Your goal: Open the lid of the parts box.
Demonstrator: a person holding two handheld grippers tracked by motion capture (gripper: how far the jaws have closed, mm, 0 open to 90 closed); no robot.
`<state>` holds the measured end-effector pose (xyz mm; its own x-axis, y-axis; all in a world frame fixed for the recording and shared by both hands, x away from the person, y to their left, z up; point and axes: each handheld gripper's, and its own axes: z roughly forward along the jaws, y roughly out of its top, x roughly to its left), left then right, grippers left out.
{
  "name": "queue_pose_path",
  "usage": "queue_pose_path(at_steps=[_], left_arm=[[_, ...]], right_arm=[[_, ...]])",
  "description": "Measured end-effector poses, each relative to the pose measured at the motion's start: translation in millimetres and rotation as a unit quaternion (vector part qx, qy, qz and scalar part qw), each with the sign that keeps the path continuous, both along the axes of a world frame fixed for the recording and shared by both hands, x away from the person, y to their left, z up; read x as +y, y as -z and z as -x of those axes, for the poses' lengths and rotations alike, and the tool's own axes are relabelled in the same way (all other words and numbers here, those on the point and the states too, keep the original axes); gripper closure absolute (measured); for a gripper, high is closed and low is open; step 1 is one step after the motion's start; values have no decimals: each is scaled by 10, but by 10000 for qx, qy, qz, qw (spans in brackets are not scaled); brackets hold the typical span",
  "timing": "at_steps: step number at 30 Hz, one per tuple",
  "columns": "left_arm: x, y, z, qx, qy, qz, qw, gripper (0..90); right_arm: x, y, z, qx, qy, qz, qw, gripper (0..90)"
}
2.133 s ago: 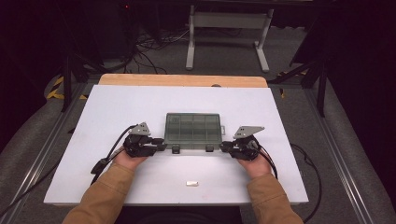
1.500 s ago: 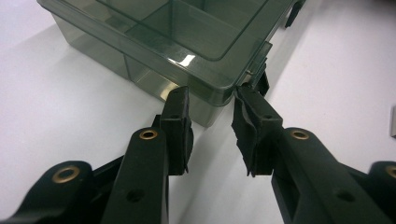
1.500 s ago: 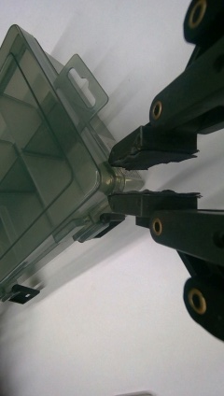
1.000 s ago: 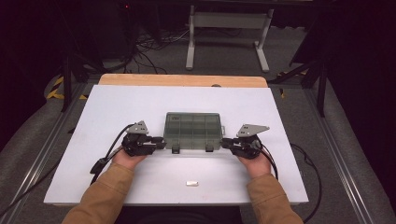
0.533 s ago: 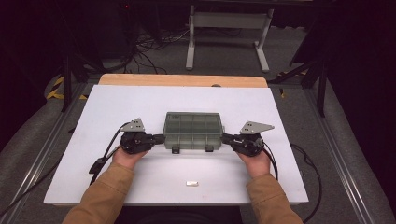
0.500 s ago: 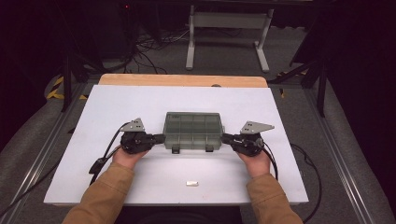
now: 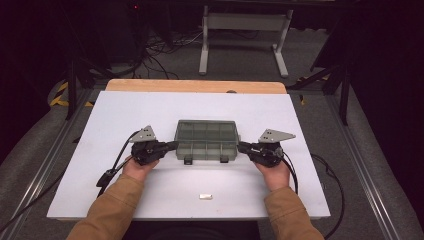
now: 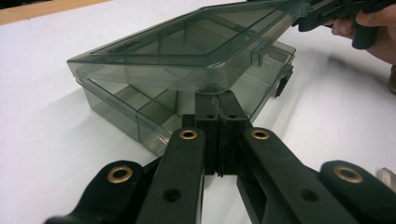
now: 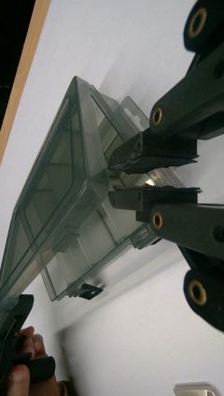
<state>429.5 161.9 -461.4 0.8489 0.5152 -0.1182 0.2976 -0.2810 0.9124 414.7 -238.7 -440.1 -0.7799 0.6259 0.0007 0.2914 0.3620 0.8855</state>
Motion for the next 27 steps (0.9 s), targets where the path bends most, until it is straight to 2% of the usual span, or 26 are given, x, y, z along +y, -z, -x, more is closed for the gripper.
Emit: queue_pose_path(at_steps=[3,5,7,11,14,18,27], left_arm=[[2,-10,-1,-24,46,34,10000,897],[0,-21,1,23,44,85,10000,898],[-3,-27,6,-19,22,66,10000,898],[-10,-34,16,-99,18,-2,9999,897],[-7,-41,20,-107,8,6,9999,897],[0,-46,21,-118,-15,-8,9999,897],[11,-58,25,-132,-24,-8,9999,896]], right_arm=[[6,-6,-9,57,6,83,9999,748],[20,-17,-23,130,10,226,9997,701],[35,-41,-38,179,-17,301,9994,650],[85,-100,-114,307,-58,397,9987,473],[137,-113,-179,346,3,678,9971,395],[165,-154,-233,267,8,820,9963,358],[205,-305,-318,161,-65,1119,9936,343]])
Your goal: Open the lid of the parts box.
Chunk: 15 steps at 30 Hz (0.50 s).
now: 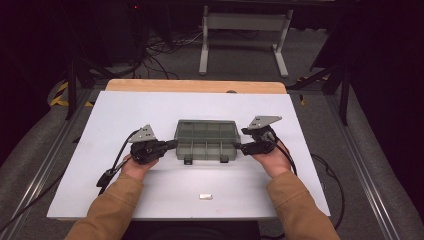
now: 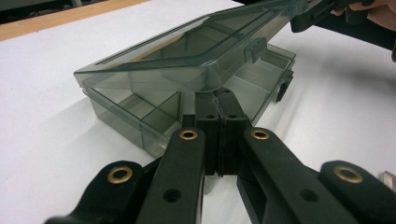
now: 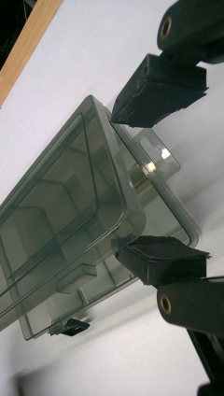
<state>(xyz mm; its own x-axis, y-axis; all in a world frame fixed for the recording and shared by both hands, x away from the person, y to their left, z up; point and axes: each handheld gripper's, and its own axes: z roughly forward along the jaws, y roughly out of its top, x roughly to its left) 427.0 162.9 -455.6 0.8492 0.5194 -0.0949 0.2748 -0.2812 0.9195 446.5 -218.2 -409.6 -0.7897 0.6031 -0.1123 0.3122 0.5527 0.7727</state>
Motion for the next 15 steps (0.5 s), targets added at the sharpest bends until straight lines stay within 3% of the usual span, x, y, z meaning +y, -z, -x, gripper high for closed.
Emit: queue_pose_path(at_steps=[4,10,15], left_arm=[[15,-13,6,-29,-10,8,10000,896],[47,-27,5,111,12,43,9999,894],[99,-61,12,153,-13,179,9997,822]], right_arm=[[4,-70,-38,-20,-29,7,10000,343],[4,-150,-117,-54,-24,-95,9999,366],[8,-212,-179,-148,10,-196,9997,416]])
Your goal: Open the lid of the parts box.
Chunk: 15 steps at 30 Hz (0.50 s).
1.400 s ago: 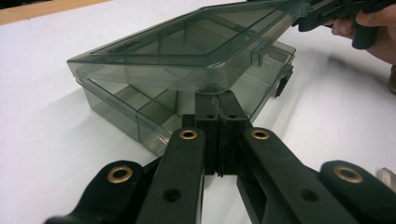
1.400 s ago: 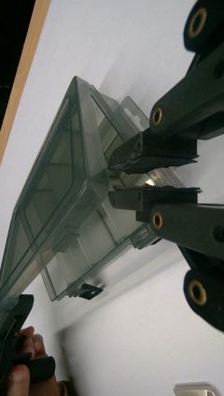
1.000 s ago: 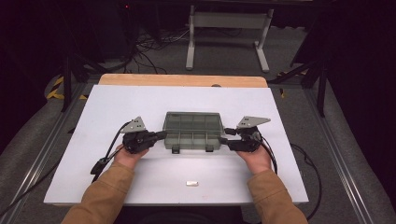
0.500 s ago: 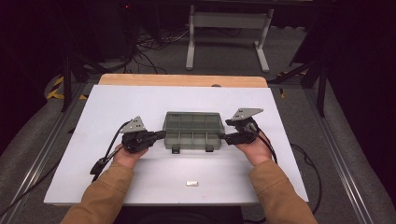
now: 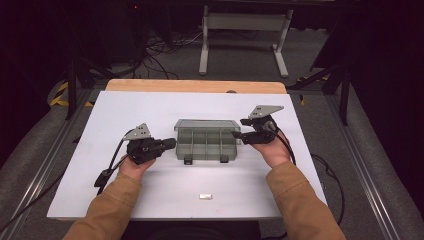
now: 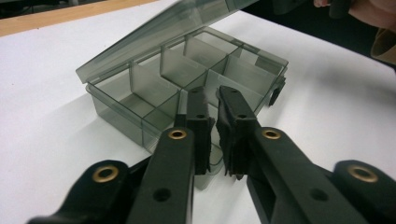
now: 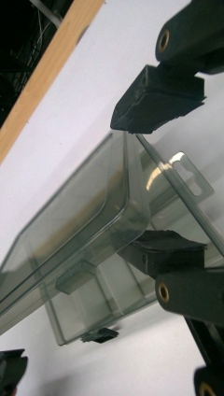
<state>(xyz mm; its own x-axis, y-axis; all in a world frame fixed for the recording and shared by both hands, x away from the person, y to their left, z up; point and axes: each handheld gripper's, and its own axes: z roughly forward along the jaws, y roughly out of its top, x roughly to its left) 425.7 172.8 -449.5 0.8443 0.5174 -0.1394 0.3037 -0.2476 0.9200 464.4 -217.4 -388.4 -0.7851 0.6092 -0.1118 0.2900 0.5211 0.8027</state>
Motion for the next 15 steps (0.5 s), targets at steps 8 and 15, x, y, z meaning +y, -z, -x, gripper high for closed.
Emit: queue_pose_path(at_steps=[8,15], left_arm=[[56,-39,39,-94,-83,-55,9999,726],[150,-56,106,-233,-199,-57,9995,681]], right_arm=[[19,-108,-156,-31,70,-45,10000,497],[41,-150,-345,-20,126,-153,9998,546]])
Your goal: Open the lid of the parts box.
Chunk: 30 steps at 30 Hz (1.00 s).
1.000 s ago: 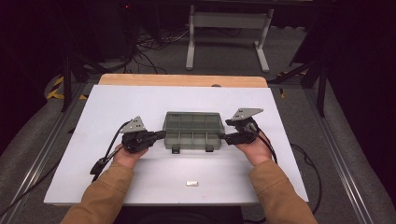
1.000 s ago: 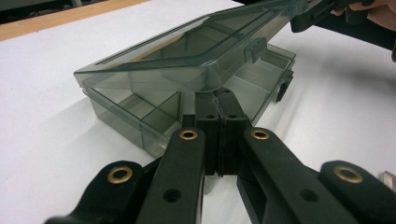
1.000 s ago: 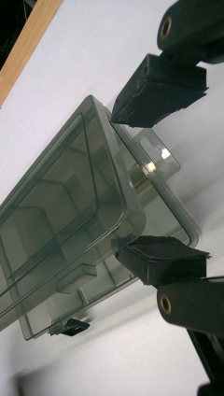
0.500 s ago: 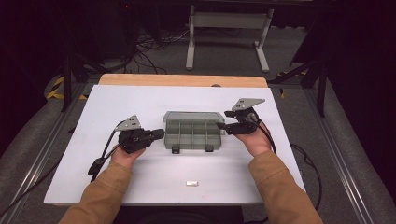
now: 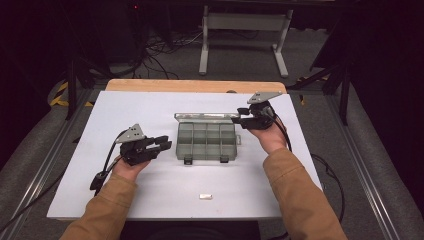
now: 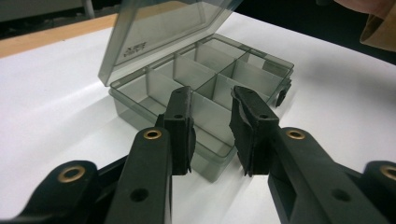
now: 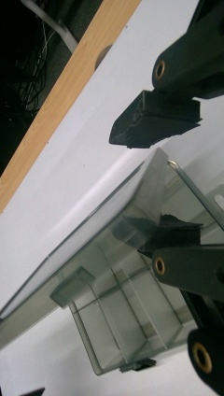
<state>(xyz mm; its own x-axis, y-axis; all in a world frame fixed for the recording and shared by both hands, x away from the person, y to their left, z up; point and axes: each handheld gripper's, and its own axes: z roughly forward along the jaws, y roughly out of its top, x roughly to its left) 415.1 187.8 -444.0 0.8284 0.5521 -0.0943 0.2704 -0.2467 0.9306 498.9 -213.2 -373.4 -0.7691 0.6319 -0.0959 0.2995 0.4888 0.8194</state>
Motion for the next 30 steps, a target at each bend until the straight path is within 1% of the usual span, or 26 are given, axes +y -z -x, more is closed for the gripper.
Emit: queue_pose_path(at_steps=[3,4,6,10,11,12,15,17,18,19,20,21,22,24,26,27,30], left_arm=[[49,-3,32,-32,-15,52,10000,648],[66,-4,45,-68,-44,28,10000,631],[92,3,74,-92,-79,70,9999,613],[158,7,114,-193,-133,43,9997,575],[173,8,127,-187,-150,43,9997,568],[192,7,136,-229,-172,9,9996,560],[241,7,166,-233,-204,-34,9995,535],[267,11,187,-231,-220,-25,9995,518],[284,11,192,-268,-240,-49,9993,506],[296,15,200,-256,-237,-19,9994,491],[296,15,200,-256,-237,-19,9994,472],[310,14,205,-283,-259,-39,9993,472],[329,21,210,-309,-275,-19,9991,439],[347,31,207,-289,-297,24,9991,406],[365,42,202,-295,-291,13,9991,381],[377,43,198,-342,-298,-46,9990,379],[386,60,197,-347,-301,-19,9989,342]], right_arm=[[17,8,-67,-21,20,-40,10000,562],[22,12,-89,-14,35,-36,10000,565],[29,18,-131,-21,59,-27,10000,576],[36,37,-217,-4,109,-36,9999,600],[37,44,-237,6,122,-54,9999,604],[39,52,-257,6,147,-63,9999,608],[38,83,-315,6,202,-103,9997,619],[34,114,-351,31,258,-130,9996,620],[30,129,-368,49,282,-141,9995,620],[26,145,-385,64,309,-160,9994,621],[26,145,-385,64,309,-160,9994,621],[20,162,-404,88,332,-187,9992,621],[16,186,-431,100,359,-227,9990,628],[19,204,-450,63,385,-197,9990,648],[18,224,-472,32,403,-164,9990,649],[14,235,-485,39,423,-172,9990,649],[2,264,-518,45,461,-172,9988,650]])
